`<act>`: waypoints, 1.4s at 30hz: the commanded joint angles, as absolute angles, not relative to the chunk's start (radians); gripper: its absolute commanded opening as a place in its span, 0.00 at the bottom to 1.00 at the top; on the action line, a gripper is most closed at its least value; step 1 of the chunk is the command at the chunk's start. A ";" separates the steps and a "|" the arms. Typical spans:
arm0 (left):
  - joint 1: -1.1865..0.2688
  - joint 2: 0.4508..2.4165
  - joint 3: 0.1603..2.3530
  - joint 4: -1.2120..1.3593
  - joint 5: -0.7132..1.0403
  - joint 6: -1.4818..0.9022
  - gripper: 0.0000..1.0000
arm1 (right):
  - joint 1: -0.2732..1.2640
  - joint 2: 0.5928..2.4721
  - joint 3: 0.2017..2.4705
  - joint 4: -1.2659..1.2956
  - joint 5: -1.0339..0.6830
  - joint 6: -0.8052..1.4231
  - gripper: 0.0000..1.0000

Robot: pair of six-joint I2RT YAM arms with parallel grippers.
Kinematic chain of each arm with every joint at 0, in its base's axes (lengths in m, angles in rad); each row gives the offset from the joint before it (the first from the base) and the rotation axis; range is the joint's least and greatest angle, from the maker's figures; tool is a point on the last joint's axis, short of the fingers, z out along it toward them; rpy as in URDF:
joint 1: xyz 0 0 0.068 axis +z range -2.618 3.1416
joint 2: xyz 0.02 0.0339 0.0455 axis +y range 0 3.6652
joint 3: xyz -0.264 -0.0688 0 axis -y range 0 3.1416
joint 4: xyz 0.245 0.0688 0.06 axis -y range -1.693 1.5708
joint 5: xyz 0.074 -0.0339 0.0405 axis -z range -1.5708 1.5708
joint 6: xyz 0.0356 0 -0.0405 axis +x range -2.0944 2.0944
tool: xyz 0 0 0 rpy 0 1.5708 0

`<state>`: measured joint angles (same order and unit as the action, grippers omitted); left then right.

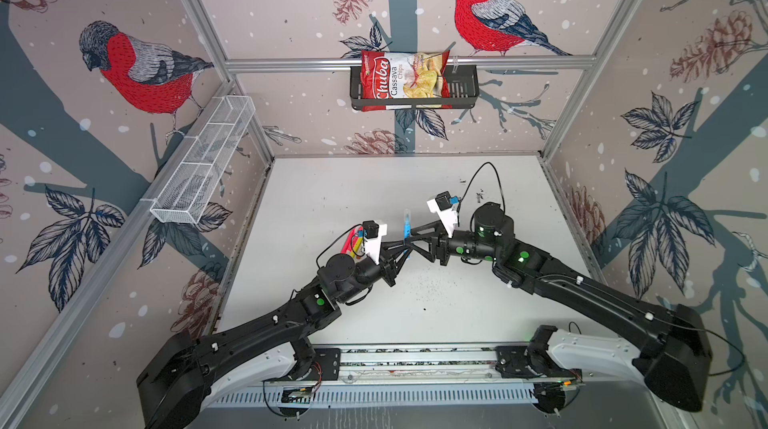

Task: Insert the pens into the pen caps
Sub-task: 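Push the clear cap down onto the blue marker tip with the right gripper, then open the left gripper and release the capped marker to the right gripper, then carry the capped blue marker away with the right gripper while the left draws back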

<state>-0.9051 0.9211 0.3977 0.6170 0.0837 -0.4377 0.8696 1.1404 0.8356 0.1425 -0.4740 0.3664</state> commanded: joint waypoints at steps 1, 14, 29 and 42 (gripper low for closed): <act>-0.905 0.928 0.412 0.661 0.104 -0.435 0.00 | 0.873 1.158 0.837 0.179 -0.468 0.363 0.44; -0.904 0.951 0.414 0.670 0.101 -0.433 0.00 | 0.873 1.200 0.856 0.156 -0.430 0.364 0.13; -0.905 0.919 0.395 0.536 0.026 -0.431 0.48 | 0.697 1.341 0.948 -0.084 -0.240 0.365 0.07; -0.905 0.805 0.371 0.454 -0.046 -0.429 0.48 | 0.415 1.735 1.282 -0.375 -0.151 0.323 0.05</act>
